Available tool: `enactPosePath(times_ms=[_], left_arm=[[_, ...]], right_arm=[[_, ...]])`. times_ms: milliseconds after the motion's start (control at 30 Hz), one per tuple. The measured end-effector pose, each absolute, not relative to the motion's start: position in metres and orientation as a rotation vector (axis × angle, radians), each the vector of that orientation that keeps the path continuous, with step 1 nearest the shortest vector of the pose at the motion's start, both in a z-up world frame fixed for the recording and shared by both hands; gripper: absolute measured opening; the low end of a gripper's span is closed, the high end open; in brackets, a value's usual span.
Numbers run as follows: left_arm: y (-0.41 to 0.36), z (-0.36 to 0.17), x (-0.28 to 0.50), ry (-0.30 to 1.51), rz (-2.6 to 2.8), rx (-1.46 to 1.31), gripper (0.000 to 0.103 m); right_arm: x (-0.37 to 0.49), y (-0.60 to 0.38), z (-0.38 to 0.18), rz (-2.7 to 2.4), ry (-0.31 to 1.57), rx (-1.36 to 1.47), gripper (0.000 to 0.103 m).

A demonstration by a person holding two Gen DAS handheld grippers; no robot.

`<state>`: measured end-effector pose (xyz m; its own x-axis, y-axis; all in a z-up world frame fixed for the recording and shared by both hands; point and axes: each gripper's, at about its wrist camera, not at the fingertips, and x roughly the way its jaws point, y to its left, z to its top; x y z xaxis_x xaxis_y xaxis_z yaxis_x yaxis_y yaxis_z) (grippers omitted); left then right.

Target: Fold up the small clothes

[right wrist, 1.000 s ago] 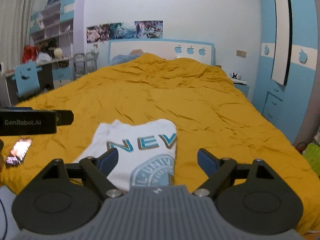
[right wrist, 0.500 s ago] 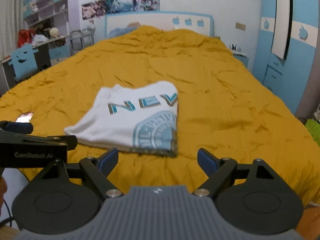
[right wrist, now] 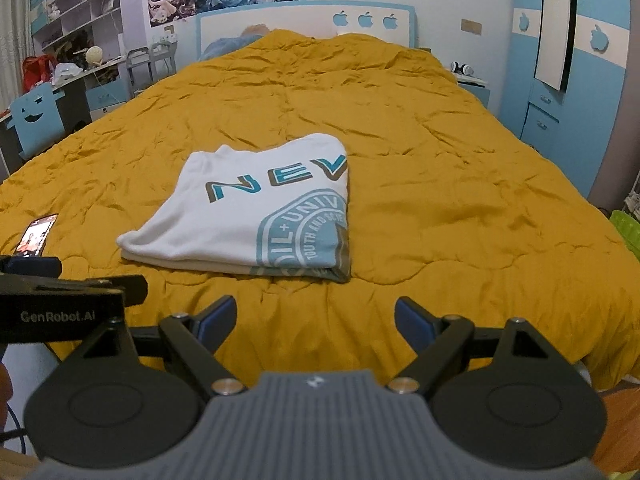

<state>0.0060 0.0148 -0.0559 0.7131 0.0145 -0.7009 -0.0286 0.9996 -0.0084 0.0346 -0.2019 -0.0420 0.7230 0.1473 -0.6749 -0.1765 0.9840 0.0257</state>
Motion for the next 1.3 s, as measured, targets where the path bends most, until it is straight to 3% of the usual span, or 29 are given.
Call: enactPosePath(times_ms=[1300], left_arm=[[0.0141, -0.0544, 0.0051, 0.776, 0.034, -0.015, 0.103]], right_arm=[[0.0333, -0.2024, -0.0413, 0.175, 0.725, -0.047, 0.082]])
